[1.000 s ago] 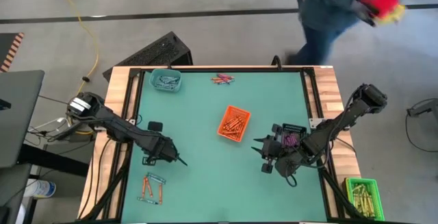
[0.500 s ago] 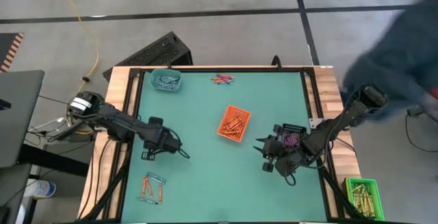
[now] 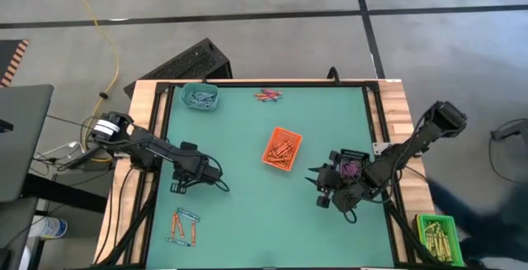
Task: Sort crayons
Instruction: Put the blue crayon into the blue bin
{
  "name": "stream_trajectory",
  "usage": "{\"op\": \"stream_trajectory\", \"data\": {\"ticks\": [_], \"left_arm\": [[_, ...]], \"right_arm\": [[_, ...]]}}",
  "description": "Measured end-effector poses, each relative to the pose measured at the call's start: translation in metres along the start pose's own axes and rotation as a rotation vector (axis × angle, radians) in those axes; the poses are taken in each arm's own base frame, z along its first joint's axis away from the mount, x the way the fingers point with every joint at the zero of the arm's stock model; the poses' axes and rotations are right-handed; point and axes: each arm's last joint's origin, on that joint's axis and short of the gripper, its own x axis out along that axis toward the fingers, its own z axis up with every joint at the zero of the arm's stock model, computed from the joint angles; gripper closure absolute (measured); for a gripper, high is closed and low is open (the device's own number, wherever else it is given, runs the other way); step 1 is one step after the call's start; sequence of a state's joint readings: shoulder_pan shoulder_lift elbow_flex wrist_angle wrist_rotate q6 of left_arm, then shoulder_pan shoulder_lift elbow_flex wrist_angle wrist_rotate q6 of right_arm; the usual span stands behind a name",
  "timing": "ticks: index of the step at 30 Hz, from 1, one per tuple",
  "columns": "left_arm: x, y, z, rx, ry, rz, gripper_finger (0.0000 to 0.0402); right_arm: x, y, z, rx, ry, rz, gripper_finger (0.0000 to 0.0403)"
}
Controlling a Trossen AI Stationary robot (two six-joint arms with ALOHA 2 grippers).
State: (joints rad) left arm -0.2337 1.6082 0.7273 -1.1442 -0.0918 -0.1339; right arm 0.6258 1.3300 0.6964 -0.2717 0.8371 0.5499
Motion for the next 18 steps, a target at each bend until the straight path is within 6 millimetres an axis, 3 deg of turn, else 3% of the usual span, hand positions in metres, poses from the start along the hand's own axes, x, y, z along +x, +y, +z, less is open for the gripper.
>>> {"op": "stream_trajectory", "data": {"ticks": [7,14,18], "left_arm": [[0.006,0.0,0.006,-0.008,0.031,0.028,0.0313],[0.005,-0.002,0.014,0.018,-0.009,-0.006,0.0384],[0.002,-0.006,0.022,0.115,-0.088,-0.002,0.0392]], "right_arm": [[-0.001,0.002,0.0,0.005,-0.009,0.012,0.027],[-0.001,0.002,0.001,0.011,-0.013,0.014,0.027],[-0.002,0.002,0.001,0.011,-0.014,0.015,0.027]]}}
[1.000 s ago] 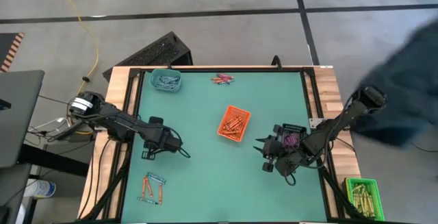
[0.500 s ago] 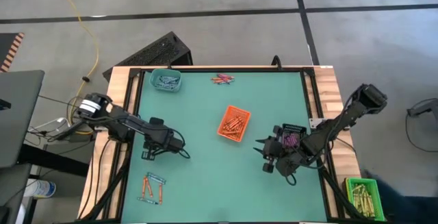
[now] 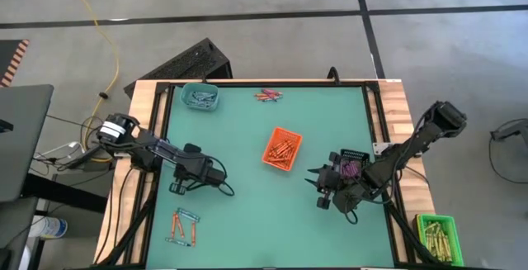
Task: Sort crayons
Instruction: Put the blue crayon into the blue bin
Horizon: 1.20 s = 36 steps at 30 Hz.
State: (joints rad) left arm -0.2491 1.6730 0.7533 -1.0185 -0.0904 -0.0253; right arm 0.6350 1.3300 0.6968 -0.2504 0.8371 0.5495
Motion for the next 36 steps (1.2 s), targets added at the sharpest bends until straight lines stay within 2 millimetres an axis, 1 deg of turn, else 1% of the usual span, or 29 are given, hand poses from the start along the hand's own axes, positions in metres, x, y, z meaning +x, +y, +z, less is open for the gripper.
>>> {"op": "stream_trajectory", "data": {"ticks": [3,9,14,18,21,25,31,34,36], "left_arm": [[-0.003,0.001,0.004,0.032,-0.03,0.001,0.039],[-0.01,0.006,0.011,0.018,-0.077,-0.002,0.0398],[-0.024,0.008,0.023,0.031,-0.17,0.008,0.04],[-0.046,0.01,0.04,0.041,-0.317,0.015,0.0401],[-0.064,0.012,0.049,0.06,-0.395,0.023,0.0401],[-0.091,0.014,0.059,0.088,-0.493,0.041,0.0401],[-0.127,0.018,0.066,0.119,-0.603,0.074,0.0401],[-0.143,0.02,0.07,0.132,-0.678,0.111,0.0401],[-0.154,0.021,0.075,0.144,-0.76,0.131,0.0401]], "right_arm": [[0.0,0.0,0.0,0.002,-0.001,0.001,0.027],[0.0,0.0,0.0,-0.001,0.0,0.002,0.027],[0.002,-0.001,0.001,0.0,0.001,-0.006,0.027],[0.002,-0.001,0.001,0.0,0.001,-0.006,0.027],[0.002,-0.001,0.001,0.001,0.0,-0.006,0.027],[0.001,-0.001,0.001,0.0,0.0,-0.003,0.027],[0.001,0.001,0.002,0.007,0.006,0.033,0.027],[0.001,0.004,0.006,0.001,-0.021,0.071,0.027],[0.001,0.007,0.011,-0.007,-0.055,0.105,0.027]]}}
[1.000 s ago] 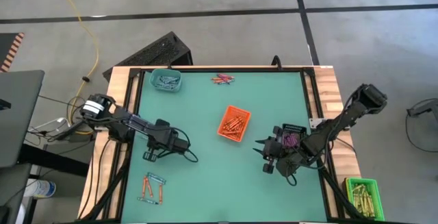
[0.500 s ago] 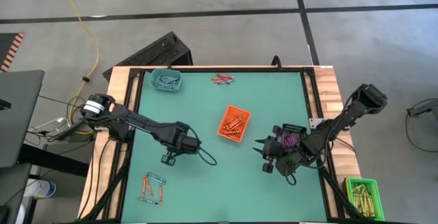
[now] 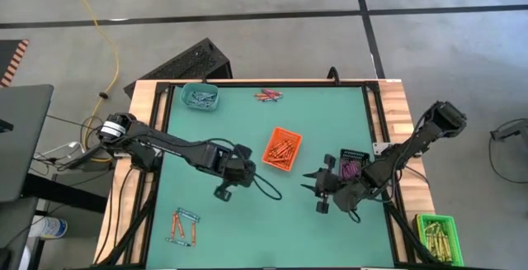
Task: Sort crayons
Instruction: Put the blue crayon into the blue bin
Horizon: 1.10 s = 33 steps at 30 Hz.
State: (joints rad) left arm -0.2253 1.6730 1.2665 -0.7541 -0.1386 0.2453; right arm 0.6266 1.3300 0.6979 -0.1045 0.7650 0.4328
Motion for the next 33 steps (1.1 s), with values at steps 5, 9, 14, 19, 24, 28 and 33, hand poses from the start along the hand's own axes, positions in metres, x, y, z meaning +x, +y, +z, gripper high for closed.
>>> {"op": "stream_trajectory", "data": {"ticks": [5,9,14,19,24,28,33], "left_arm": [[-0.009,0.007,0.025,0.045,-0.219,0.054,0.0401],[-0.015,0.012,0.042,0.071,-0.406,0.106,0.0401],[-0.025,0.016,0.058,0.094,-0.606,0.145,0.0401],[-0.031,0.017,0.067,0.112,-0.73,0.122,0.0401],[-0.033,0.017,0.068,0.117,-0.755,0.106,0.0401],[-0.033,0.017,0.068,0.126,-0.763,0.11,0.0401],[-0.034,0.016,0.069,0.147,-0.776,0.112,0.0401]], "right_arm": [[0.0,0.007,0.012,-0.036,-0.096,0.076,0.027],[0.008,0.014,0.015,-0.093,-0.153,0.089,0.027],[0.026,0.021,0.016,-0.137,-0.21,0.086,0.027],[0.038,0.02,0.018,-0.148,-0.253,0.051,0.027],[0.041,0.013,0.023,-0.127,-0.268,-0.021,0.027],[0.041,0.013,0.026,-0.139,-0.293,-0.001,0.027],[0.042,0.014,0.028,-0.147,-0.311,0.064,0.027]]}}
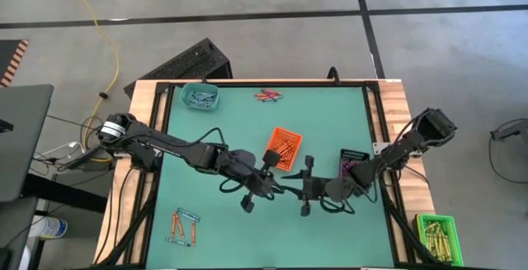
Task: Sort crayons
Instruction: Put the blue crayon into the blue bin
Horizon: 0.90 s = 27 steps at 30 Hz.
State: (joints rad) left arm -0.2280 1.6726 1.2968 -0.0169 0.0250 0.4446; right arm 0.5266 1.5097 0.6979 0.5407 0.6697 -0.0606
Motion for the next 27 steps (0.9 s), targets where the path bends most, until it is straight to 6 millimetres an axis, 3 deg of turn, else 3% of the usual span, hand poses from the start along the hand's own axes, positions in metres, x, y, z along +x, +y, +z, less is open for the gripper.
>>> {"op": "stream_trajectory", "data": {"ticks": [14,27], "left_arm": [[-0.0006,-0.0001,-0.0097,0.001,0.107,0.017,0.0401],[0.0002,0.0021,-0.0018,-0.001,-0.002,0.013,0.0401]], "right_arm": [[-0.0006,0.0035,-0.0034,0.037,0.027,0.096,0.027],[0.0049,-0.0045,-0.0002,0.064,-0.001,0.068,0.027]]}}
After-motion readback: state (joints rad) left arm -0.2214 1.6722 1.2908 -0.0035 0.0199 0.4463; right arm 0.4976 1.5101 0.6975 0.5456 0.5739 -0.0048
